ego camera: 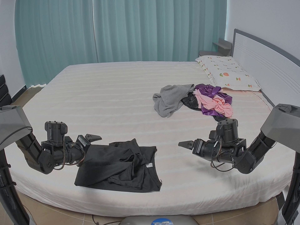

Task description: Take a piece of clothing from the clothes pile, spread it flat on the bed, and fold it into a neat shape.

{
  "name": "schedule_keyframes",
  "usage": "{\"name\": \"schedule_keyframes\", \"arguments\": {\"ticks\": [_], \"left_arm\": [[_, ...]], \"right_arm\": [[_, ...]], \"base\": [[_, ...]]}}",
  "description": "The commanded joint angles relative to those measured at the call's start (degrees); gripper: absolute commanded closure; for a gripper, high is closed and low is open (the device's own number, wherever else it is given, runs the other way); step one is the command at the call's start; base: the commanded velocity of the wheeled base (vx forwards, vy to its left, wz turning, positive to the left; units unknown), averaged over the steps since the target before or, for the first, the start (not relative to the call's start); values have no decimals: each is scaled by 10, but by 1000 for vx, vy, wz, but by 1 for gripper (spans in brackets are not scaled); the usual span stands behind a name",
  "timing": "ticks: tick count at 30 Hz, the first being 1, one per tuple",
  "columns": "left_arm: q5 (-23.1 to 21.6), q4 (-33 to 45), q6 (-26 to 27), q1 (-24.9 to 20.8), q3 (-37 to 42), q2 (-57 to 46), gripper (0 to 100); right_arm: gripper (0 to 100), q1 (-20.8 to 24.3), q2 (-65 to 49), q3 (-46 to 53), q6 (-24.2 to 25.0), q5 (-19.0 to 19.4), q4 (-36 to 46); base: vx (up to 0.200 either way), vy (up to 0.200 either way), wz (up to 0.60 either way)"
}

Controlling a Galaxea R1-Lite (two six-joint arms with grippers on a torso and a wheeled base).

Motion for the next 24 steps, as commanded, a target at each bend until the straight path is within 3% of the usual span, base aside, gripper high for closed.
{"name": "schedule_keyframes", "arguments": {"ticks": [1, 8, 11, 21, 24], "left_arm": [[-4, -4, 0, 9, 4, 14, 0], [-4, -4, 0, 8, 3, 26, 0], [-4, -4, 1, 8, 4, 29, 0], [-4, -4, 4, 5, 5, 37, 0], [-4, -4, 4, 5, 5, 37, 0]], "right_arm": [[0, 26, 0, -46, -1, -5, 25], [0, 47, 38, -126, -5, -23, 84], [0, 56, 61, -167, -37, -56, 125], [0, 61, 76, -194, -121, -71, 168], [0, 57, 83, -217, -144, -92, 202]], "base": [[0, 200, 0], [0, 200, 0], [0, 200, 0], [0, 200, 0], [0, 0, 0]]}}
